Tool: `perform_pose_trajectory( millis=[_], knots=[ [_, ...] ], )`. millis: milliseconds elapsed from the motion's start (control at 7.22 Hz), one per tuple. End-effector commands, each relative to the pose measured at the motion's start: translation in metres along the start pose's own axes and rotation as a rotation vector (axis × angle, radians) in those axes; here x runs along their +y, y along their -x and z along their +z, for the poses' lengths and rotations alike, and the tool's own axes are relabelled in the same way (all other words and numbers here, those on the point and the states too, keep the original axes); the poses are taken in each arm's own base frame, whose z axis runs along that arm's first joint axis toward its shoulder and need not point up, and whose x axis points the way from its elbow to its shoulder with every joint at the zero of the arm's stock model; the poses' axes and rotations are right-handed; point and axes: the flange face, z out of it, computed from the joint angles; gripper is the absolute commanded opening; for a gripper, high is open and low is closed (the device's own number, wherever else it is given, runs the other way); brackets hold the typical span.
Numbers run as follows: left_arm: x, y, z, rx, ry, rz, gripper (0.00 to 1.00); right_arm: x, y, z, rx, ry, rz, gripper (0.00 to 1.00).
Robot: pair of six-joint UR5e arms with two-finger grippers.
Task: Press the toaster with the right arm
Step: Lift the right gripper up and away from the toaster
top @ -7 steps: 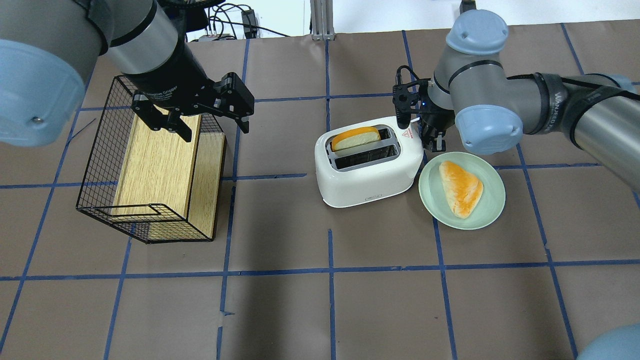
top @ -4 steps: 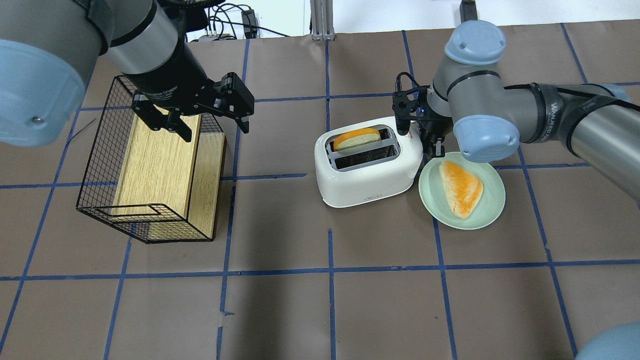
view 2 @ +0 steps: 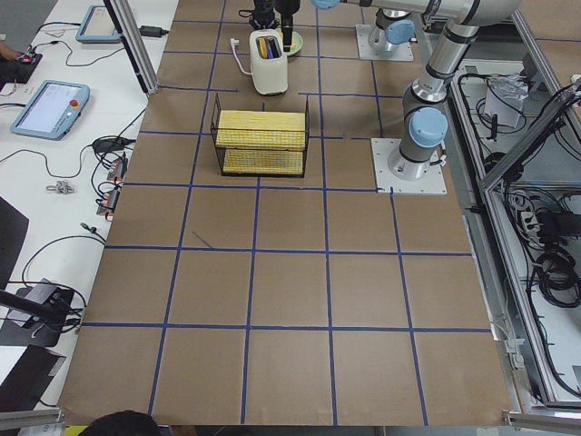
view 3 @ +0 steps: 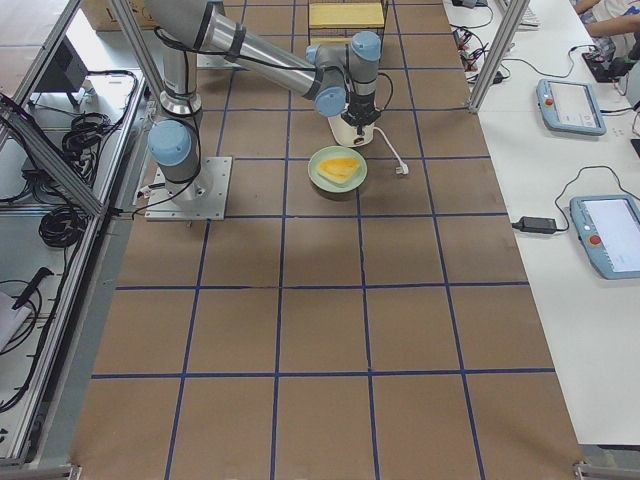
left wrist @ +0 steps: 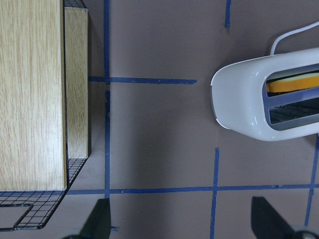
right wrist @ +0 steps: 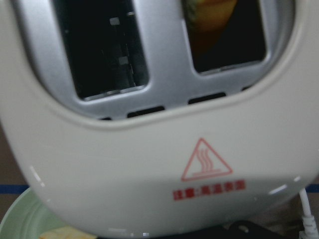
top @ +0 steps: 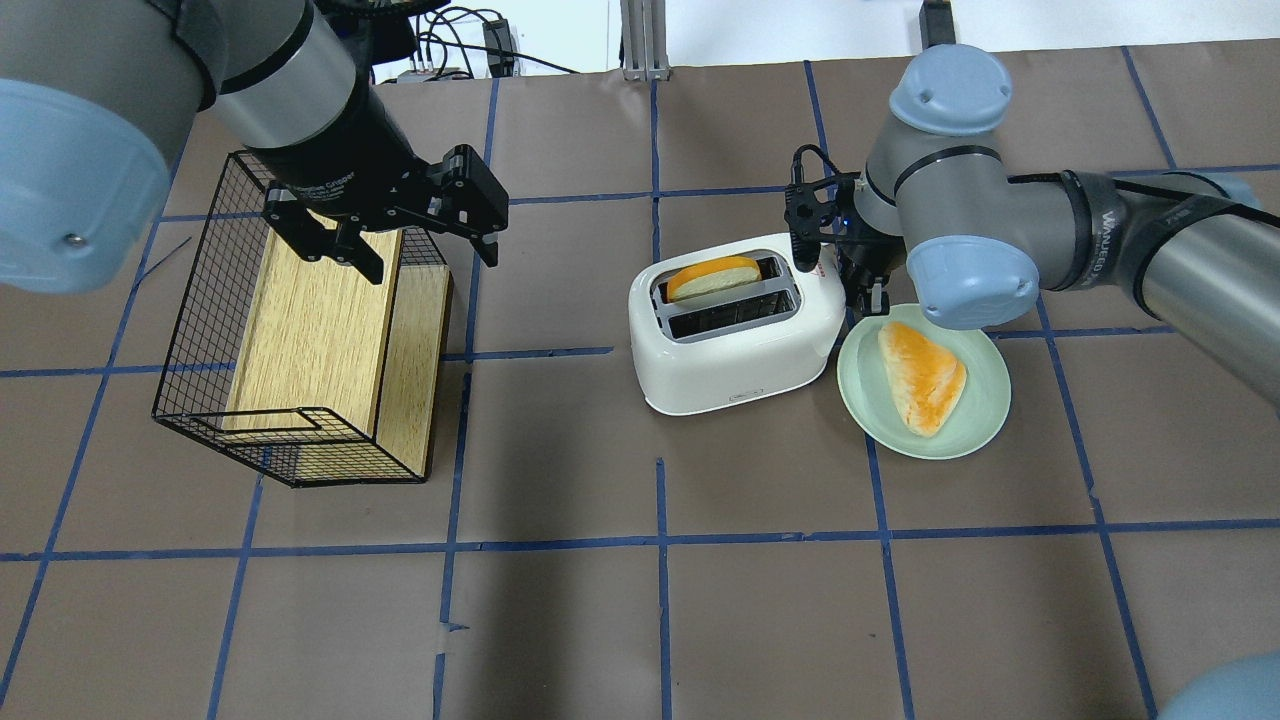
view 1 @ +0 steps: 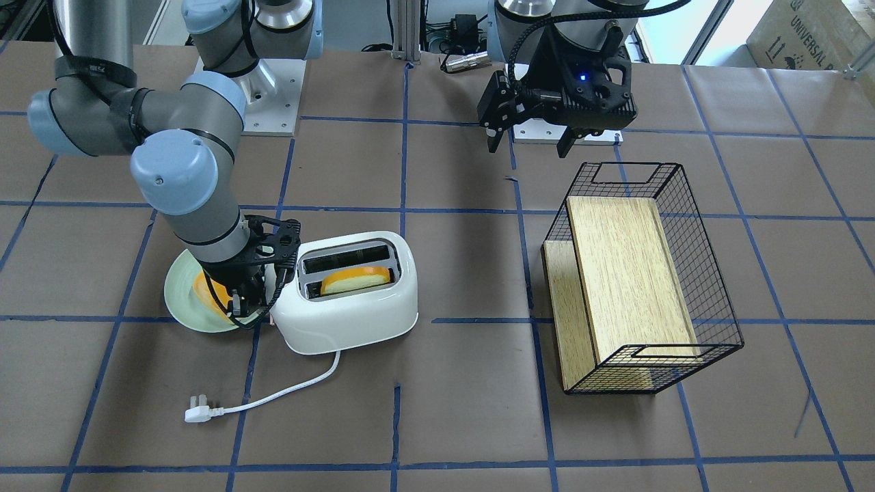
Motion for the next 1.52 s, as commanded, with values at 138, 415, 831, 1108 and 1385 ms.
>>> perform_pose_trajectory(
  millis=[138, 415, 831, 1108, 1385],
  knots=[
    [0.0, 0.0, 0.0, 0.0, 0.0, 0.0, 1.0, -0.002, -0.005, -0.107, 0.031, 0.007, 0.023, 0.16],
    [0.0, 0.0, 0.0, 0.0, 0.0, 0.0, 1.0, -0.009, -0.01, -0.166, -0.028, 0.0, 0.133, 0.22],
    [0.0, 0.0, 0.0, 0.0, 0.0, 0.0, 1.0, -0.042, 0.011, -0.245, 0.034, -0.022, 0.629, 0.47],
    [0.0, 0.0, 0.0, 0.0, 0.0, 0.0, 1.0, -0.043, 0.02, -0.23, -0.047, 0.04, 0.965, 0.59],
    [0.0, 0.0, 0.0, 0.0, 0.0, 0.0, 1.0, -0.041, 0.014, -0.228, -0.042, 0.033, 1.46, 0.94]
  ],
)
